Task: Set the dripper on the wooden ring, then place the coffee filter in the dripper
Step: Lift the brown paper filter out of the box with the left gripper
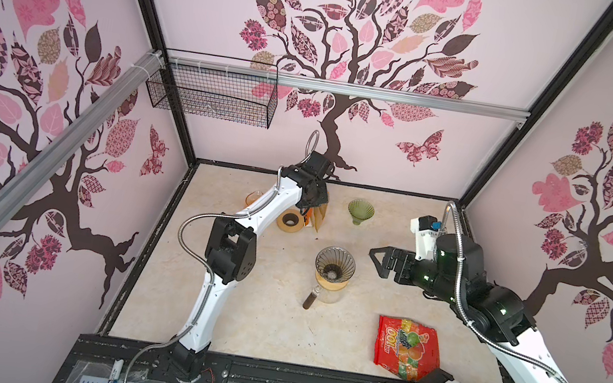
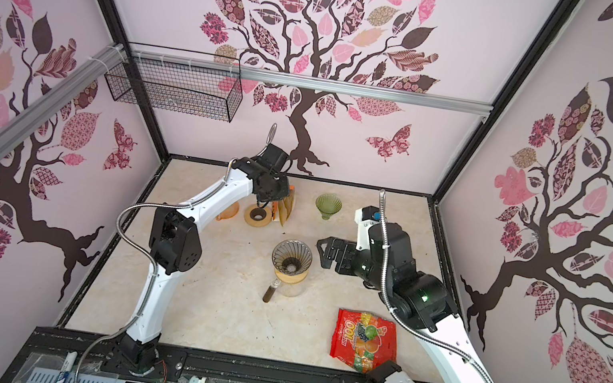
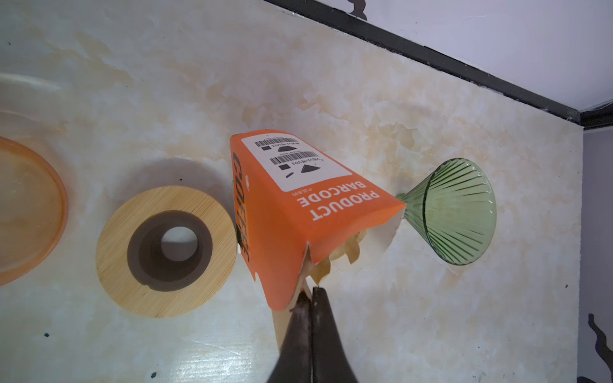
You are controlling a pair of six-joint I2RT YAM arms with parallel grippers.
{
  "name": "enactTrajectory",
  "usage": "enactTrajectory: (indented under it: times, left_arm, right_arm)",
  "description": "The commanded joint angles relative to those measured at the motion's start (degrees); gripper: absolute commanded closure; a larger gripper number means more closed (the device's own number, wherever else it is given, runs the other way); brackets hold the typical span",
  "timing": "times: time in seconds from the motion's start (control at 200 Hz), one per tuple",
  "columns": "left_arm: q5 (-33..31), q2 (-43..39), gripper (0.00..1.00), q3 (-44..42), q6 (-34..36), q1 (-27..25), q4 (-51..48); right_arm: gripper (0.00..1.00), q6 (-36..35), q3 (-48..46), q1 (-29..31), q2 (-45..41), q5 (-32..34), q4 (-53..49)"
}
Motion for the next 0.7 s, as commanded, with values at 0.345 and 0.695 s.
enactTrajectory:
  times: [0.345, 0.695]
  left_arm:
    - [4.2, 2.14, 1.0, 0.22, 1.51, 0.16, 0.13]
    - [5.49, -3.58, 1.0, -4.1, 1.77, 0.13, 0.86]
  right_arm:
    - [0.0, -0.08, 0.32, 0.01, -2.22, -0.24, 0.23]
    - [0.0, 0.09, 0.1, 0.04, -2.31, -0.44, 0.53]
